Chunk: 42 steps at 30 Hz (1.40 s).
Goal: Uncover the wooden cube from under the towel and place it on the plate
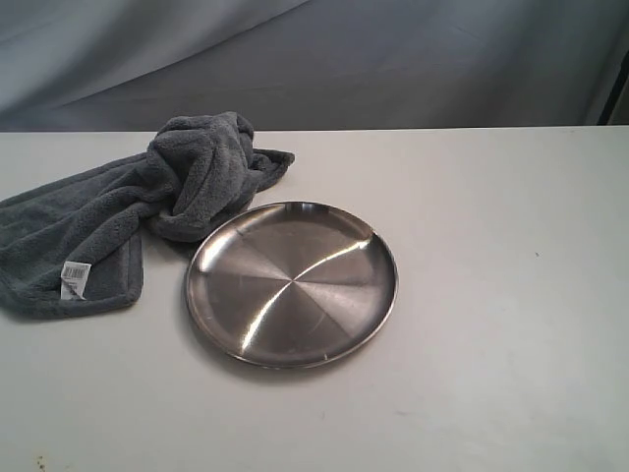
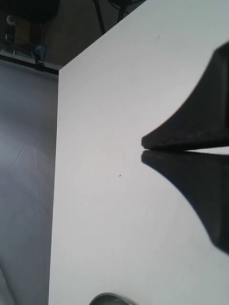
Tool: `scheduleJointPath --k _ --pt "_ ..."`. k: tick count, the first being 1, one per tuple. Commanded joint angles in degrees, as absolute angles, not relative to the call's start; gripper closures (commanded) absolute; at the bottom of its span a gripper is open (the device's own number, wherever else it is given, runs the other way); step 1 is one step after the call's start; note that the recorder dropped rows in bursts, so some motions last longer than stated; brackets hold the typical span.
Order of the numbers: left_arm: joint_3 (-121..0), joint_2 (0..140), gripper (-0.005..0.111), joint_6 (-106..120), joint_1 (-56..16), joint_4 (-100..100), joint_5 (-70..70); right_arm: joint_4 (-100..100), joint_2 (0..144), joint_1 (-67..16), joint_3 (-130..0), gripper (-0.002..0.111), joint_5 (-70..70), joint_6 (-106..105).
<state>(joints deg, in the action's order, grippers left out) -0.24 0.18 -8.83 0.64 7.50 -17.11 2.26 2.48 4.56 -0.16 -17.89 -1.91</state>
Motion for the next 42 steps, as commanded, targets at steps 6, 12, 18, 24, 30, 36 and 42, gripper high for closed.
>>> scheduleJointPath --k 6,12,18,24,30,36,42 --pt "0.0 0.0 0.107 -8.6 0.4 7.8 -16.5 2.6 2.2 4.5 0.0 0.108 -17.8 -2.6" --pt "0.0 0.0 0.107 -7.2 0.4 14.1 -16.5 2.6 2.2 4.5 0.0 0.108 -17.8 -2.6" --pt "0.0 0.0 0.107 -7.3 0.4 12.9 -16.1 2.6 2.2 4.5 0.0 0.108 -17.8 -2.6" --pt "0.0 0.0 0.107 -12.0 0.4 1.7 0.6 2.6 2.2 4.5 0.0 0.108 -17.8 -2.6" --pt "0.0 0.0 0.107 -18.0 0.4 -3.8 14.8 2.6 2.2 4.5 0.0 0.108 -17.8 -2.6" --pt "0.0 0.0 0.107 -26.3 0.4 3.4 20.4 2.6 2.2 4.5 0.0 0.108 -17.8 -2.6" --pt "-8.3 22.7 0.107 -44.8 0.4 31.2 30.2 2.6 2.2 4.5 0.0 0.108 -17.8 -2.6"
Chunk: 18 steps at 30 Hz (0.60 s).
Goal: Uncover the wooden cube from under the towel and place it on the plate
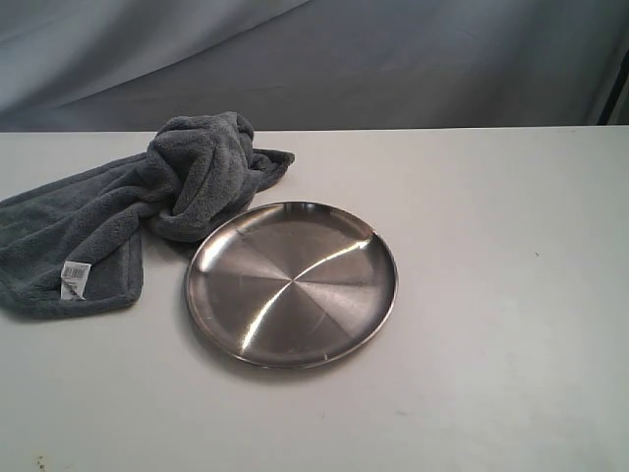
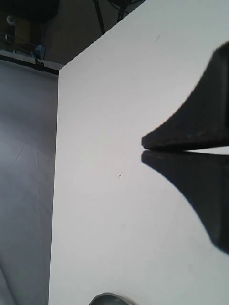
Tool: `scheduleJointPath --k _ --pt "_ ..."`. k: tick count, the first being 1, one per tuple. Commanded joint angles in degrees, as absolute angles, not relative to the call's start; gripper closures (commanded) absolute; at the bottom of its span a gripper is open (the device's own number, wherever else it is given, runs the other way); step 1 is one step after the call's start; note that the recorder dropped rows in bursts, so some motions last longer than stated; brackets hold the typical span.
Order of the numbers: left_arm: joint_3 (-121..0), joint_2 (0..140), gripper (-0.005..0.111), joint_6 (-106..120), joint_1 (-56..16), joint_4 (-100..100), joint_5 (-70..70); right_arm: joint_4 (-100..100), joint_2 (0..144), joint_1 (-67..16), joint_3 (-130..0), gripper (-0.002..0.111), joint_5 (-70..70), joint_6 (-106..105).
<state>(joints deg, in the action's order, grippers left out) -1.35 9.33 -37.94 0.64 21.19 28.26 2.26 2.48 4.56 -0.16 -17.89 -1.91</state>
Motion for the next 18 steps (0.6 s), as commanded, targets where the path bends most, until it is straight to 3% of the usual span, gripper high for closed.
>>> scheduleJointPath --k 1,6,11,18 --pt "-11.7 28.6 0.107 -46.9 0.4 34.4 31.1 2.6 2.2 4.5 0.0 0.108 -17.8 -2.6" --pt "-30.8 58.5 0.107 -51.6 0.4 55.3 42.5 2.6 2.2 4.5 0.0 0.108 -17.8 -2.6" --pt "-40.6 74.9 0.107 -51.9 0.4 65.1 53.1 2.6 2.2 4.5 0.0 0.108 -17.8 -2.6" --pt "-50.9 85.9 0.107 -51.3 0.4 76.9 44.2 2.6 2.2 4.5 0.0 0.108 -17.8 -2.6"
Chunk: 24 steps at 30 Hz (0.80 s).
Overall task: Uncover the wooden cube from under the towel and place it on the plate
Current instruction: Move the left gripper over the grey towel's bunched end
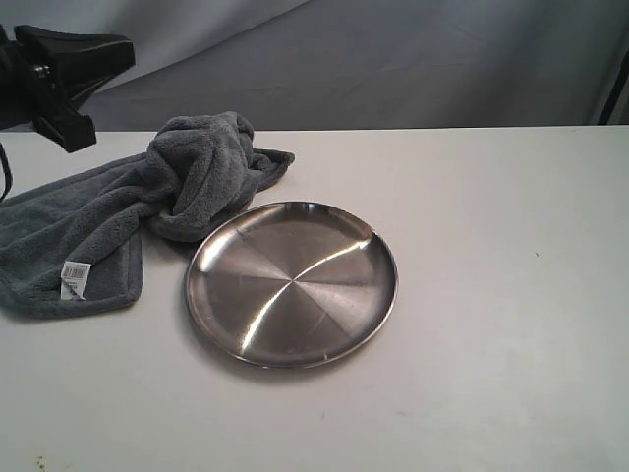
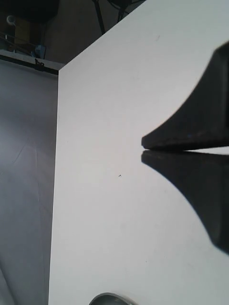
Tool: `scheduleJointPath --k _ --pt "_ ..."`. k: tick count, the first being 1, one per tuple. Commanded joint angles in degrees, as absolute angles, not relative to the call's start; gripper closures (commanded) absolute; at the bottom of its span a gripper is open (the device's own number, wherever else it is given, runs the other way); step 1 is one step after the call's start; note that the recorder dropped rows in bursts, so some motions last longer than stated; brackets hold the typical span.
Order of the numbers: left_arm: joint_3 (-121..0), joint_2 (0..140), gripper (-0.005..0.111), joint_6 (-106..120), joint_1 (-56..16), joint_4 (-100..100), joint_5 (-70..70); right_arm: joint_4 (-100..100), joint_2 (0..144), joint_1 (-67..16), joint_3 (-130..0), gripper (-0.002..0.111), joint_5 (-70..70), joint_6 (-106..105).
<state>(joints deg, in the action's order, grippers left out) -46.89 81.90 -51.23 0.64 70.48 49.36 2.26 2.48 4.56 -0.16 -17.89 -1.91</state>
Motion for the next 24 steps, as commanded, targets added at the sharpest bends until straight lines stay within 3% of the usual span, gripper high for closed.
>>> scheduleJointPath --k 1,7,14,24 --pt "-51.4 86.3 0.107 -51.3 0.4 77.1 42.6 2.6 2.2 4.5 0.0 0.108 -17.8 -2.6" --pt "-55.1 86.7 0.107 -56.1 0.4 70.4 29.7 2.6 2.2 4.5 0.0 0.108 -17.8 -2.6" --pt "-60.9 86.7 0.107 -67.9 0.4 73.2 27.5 2.6 2.2 4.5 0.0 0.108 -17.8 -2.6" --pt "-67.7 86.3 0.107 -87.1 -1.2 98.9 22.0 2.6 2.2 4.5 0.0 0.108 -17.8 -2.6"
